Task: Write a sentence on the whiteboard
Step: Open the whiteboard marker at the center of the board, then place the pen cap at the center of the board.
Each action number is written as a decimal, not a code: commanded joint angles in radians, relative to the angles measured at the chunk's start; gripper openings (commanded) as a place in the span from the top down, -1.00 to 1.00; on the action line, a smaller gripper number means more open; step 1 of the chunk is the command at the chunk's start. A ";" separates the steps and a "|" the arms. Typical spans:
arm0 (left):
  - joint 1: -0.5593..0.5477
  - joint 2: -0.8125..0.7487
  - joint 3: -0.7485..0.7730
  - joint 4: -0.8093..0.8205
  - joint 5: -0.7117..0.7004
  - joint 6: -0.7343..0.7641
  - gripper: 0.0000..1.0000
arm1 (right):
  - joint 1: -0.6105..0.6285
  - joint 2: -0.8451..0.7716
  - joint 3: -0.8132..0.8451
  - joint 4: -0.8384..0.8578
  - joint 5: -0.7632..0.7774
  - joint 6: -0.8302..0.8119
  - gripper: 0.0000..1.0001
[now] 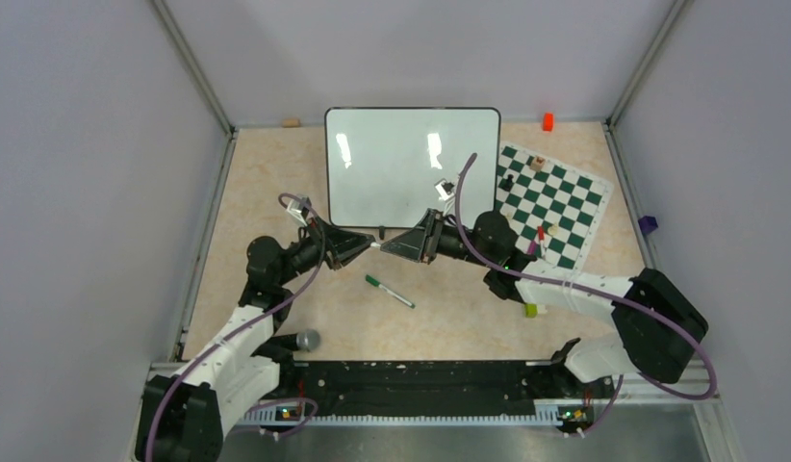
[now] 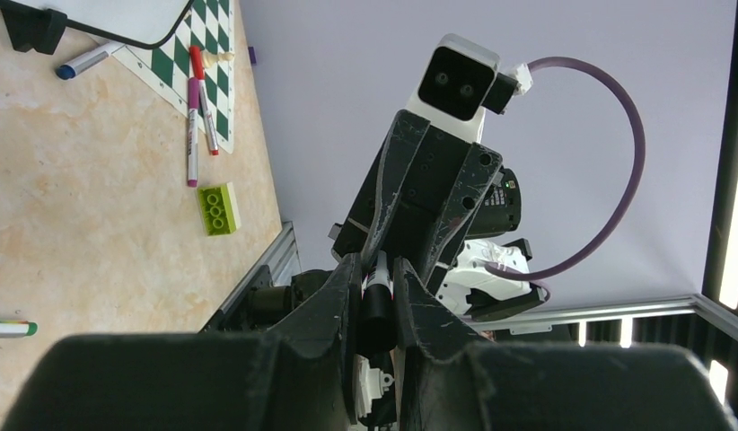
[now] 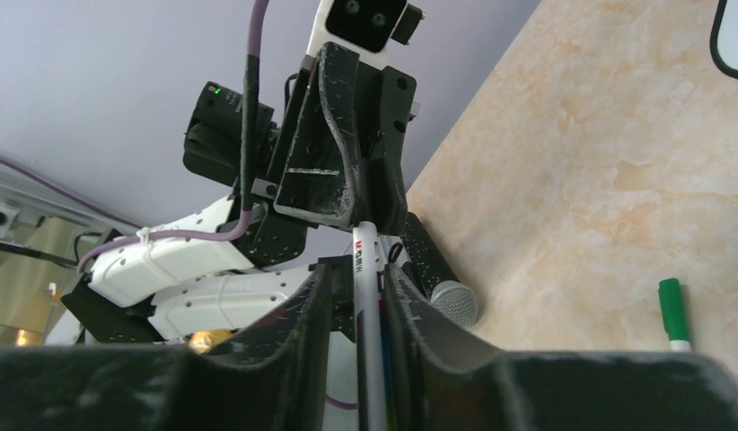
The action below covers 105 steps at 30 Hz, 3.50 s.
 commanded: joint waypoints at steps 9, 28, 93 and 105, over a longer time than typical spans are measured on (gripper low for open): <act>0.002 0.001 0.031 0.024 -0.002 0.019 1.00 | 0.012 -0.017 0.038 0.013 -0.016 -0.020 1.00; 0.157 0.018 0.026 -0.053 0.031 0.121 1.00 | -0.183 -0.514 -0.167 -0.557 -0.076 -0.217 1.00; -0.480 0.391 0.412 -0.712 -0.865 0.811 -0.47 | -0.191 -0.345 0.295 -1.642 0.875 -0.271 1.00; -0.081 0.114 0.268 -0.548 -0.789 0.925 -0.46 | -0.388 -0.290 0.364 -1.371 0.834 -0.382 1.00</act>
